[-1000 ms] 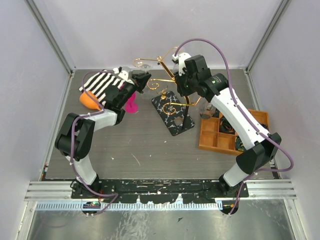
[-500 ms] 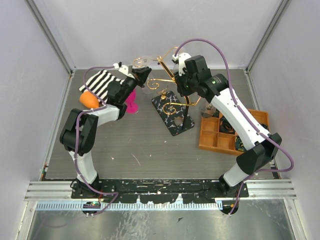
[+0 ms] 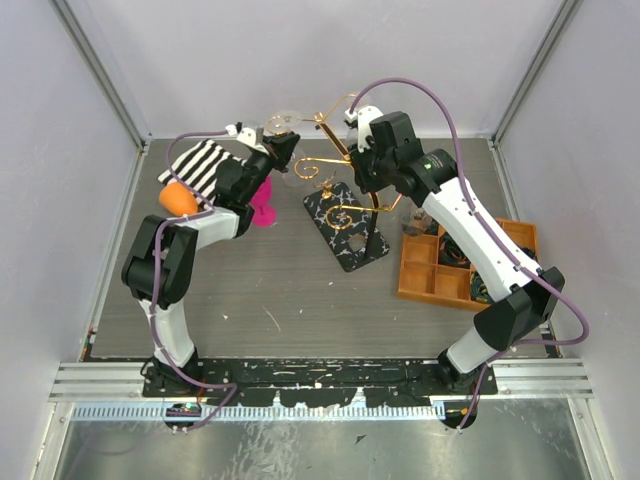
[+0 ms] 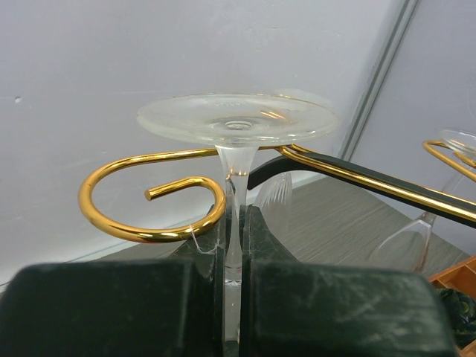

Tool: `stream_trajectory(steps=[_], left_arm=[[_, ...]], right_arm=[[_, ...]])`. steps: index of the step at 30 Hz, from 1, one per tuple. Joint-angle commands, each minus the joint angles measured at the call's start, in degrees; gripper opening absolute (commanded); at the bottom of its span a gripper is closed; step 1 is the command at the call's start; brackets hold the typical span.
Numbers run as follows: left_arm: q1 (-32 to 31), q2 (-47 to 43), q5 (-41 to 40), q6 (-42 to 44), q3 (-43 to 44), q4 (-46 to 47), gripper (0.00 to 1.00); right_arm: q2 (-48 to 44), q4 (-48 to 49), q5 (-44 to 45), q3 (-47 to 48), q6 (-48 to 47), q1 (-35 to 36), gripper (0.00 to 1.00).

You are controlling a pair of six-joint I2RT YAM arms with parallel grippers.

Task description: Place the wine glass upside down on the wine glass rack

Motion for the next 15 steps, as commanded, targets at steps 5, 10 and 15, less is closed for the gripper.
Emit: stream_trajectory(steps=[5, 10, 15], left_arm=[[0.62, 1.54, -3.67, 0.37, 4.17, 1.32, 0.0], [1.09, 1.45, -6.42, 0.04, 4.84, -0.64, 0.0], [1.26, 0.66, -8.43, 0.24, 4.45, -0.94, 0.0]], right_arm=[[-4.02, 1.63, 1.73, 0.25, -1.16, -0.24, 0.0], [-3.84, 1.63, 1.81, 0.25, -1.32, -0.18, 0.0], [-3.76, 1.71, 1.75, 0.11, -1.24, -0.18, 0.0]])
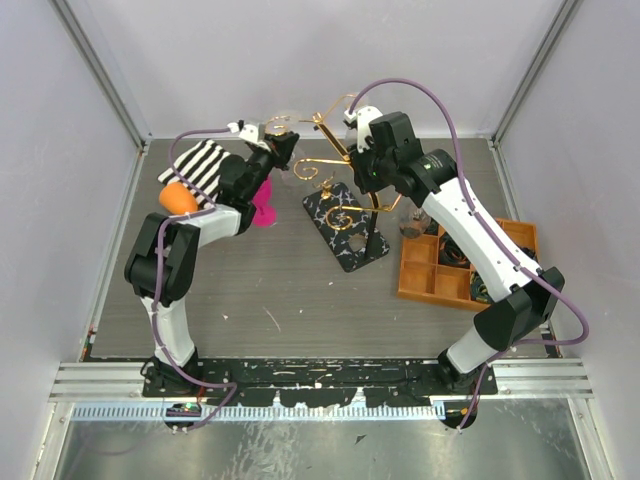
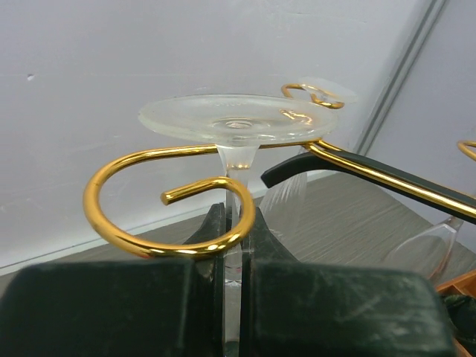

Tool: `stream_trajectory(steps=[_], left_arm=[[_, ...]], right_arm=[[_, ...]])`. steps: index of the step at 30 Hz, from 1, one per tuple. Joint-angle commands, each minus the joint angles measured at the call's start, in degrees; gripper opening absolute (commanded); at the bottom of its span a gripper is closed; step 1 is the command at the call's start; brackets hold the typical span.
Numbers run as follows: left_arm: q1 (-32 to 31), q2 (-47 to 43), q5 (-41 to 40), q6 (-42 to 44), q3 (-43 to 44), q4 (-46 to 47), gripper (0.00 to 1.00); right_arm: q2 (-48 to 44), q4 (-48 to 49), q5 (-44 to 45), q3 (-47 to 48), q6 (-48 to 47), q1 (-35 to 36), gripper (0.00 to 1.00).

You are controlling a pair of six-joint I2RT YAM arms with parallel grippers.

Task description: Place the wine glass upside down on the wine glass rack

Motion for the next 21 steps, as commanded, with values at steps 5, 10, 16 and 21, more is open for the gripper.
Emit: stream_trajectory(steps=[5, 10, 16, 21], left_arm=[[1.93, -1.66, -8.06, -1.24, 0.7, 3.9, 0.0], [2.37, -2.16, -7.5, -2.75, -0.96, 7.39, 0.0], [2.41, -3.5, -5.25, -2.85, -3.23, 10.36, 0.0], [2.41, -4.76, -5.55, -2.93, -5.82, 12.39, 0.0]], right_arm=[[-3.92, 1.39, 1.89, 0.35, -1.22, -0.29, 0.0], [-3.93, 1.39, 2.29, 0.47, -1.32, -0.29, 0.0], [-3.84, 1.39, 2.5, 0.4, -1.38, -0.29, 0.0], [-3.71, 1.44, 2.51, 0.42, -1.23, -0.3, 0.0]])
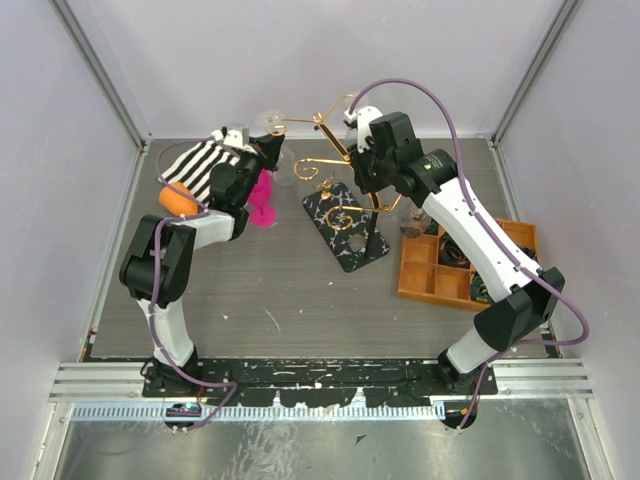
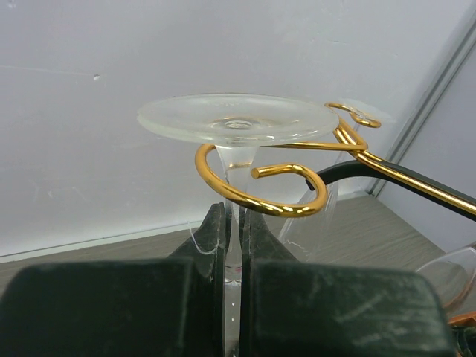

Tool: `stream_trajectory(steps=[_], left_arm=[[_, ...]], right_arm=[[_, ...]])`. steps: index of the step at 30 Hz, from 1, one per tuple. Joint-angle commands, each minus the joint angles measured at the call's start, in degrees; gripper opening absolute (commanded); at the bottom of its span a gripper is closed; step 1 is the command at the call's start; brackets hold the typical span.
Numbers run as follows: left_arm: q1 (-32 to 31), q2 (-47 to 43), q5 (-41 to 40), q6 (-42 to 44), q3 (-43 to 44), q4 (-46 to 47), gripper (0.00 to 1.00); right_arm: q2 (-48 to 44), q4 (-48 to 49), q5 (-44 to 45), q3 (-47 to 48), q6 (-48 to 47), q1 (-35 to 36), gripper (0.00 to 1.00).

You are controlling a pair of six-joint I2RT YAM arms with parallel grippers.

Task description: Place the wine glass upside down on the wine glass rack

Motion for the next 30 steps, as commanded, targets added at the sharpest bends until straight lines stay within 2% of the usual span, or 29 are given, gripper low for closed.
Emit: stream_trajectory(steps=[1, 10, 15, 23, 26, 30], left_arm=[[0.23, -3.95, -0.44, -0.21, -2.05, 8.17, 0.0], [0.26, -5.42, 0.19, -0.56, -5.82, 12.28, 0.0], [0.22, -5.11, 4.26, -0.91, -7.36, 15.24, 0.0], [0.23, -3.69, 10.13, -0.51, -5.05, 13.02, 0.0], [0.28, -3.18, 10.06, -0.22, -4.59, 11.75, 0.07], [0.26, -3.05, 9.98, 0.7, -4.26, 9.65, 0.12]], right_arm=[[-3.56, 1.42, 2.33, 0.5, -0.95, -0.28, 0.0], [-3.49, 1.33, 2.25, 0.67, -0.75, -0.29, 0.0], [-3.22, 1.16, 2.28, 1.25, -0.67, -0.35, 0.0], [-3.04, 0.97, 2.24, 1.22, -0.62, -0.29, 0.0], [-3.03, 1.0, 2.14, 1.25, -0.56, -0.29, 0.0], [-2.74, 0.97, 2.36, 1.82, -0.56, -0.29, 0.0]])
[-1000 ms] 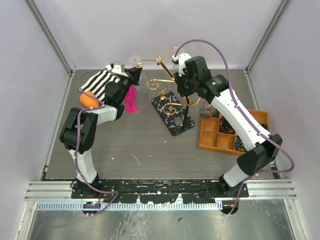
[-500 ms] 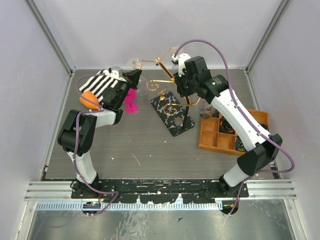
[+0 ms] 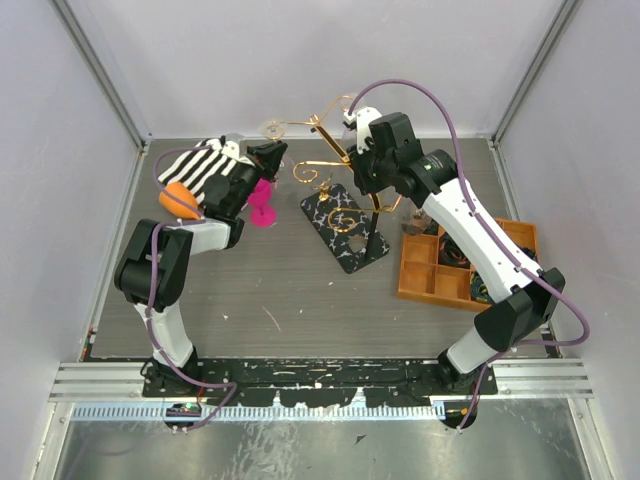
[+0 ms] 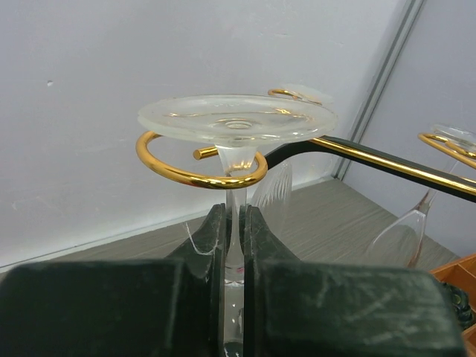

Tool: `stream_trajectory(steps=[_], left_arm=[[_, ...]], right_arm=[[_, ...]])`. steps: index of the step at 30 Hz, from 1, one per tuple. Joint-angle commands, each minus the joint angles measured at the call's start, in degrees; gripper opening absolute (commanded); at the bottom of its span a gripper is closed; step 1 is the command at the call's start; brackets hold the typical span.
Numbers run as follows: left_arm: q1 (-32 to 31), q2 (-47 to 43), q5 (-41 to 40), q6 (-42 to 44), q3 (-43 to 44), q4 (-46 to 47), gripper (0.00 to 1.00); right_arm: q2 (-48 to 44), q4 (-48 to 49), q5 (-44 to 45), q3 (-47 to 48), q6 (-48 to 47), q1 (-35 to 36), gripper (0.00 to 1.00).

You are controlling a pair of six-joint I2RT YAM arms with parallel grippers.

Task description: Place the wine glass upside down on the wine glass rack

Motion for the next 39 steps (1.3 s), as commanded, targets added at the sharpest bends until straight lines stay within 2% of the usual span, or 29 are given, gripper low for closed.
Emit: stream_trajectory(steps=[1, 10, 16, 21, 28, 39], left_arm=[[-0.24, -0.38, 1.81, 1.55, 2.64, 1.69, 0.15], [-0.16, -0.38, 2.01, 2.46, 3.14, 0.43, 0.36], [-0.17, -1.13, 1.93, 2.81, 2.94, 0.25, 0.39], [-0.19, -1.55, 1.93, 2.87, 2.25, 0.91, 0.47], [-0.18, -2.58, 0.96, 3.39, 1.38, 1.13, 0.53], [-0.23, -7.0, -3.06, 7.25, -2.48, 0.34, 0.65]], right_arm=[[-2.51, 1.46, 2.56, 2.05, -0.31, -0.44, 0.0], [-2.81, 2.05, 2.69, 1.42, -0.14, -0.44, 0.0], [-2.75, 2.25, 2.67, 1.62, -0.09, -0.46, 0.0], [-2.87, 2.25, 2.67, 1.11, -0.12, -0.44, 0.0], [-2.76, 2.25, 3.21, 0.58, -0.37, -0.44, 0.01], [-2.22, 2.49, 4.28, 1.64, 0.19, -0.42, 0.07]])
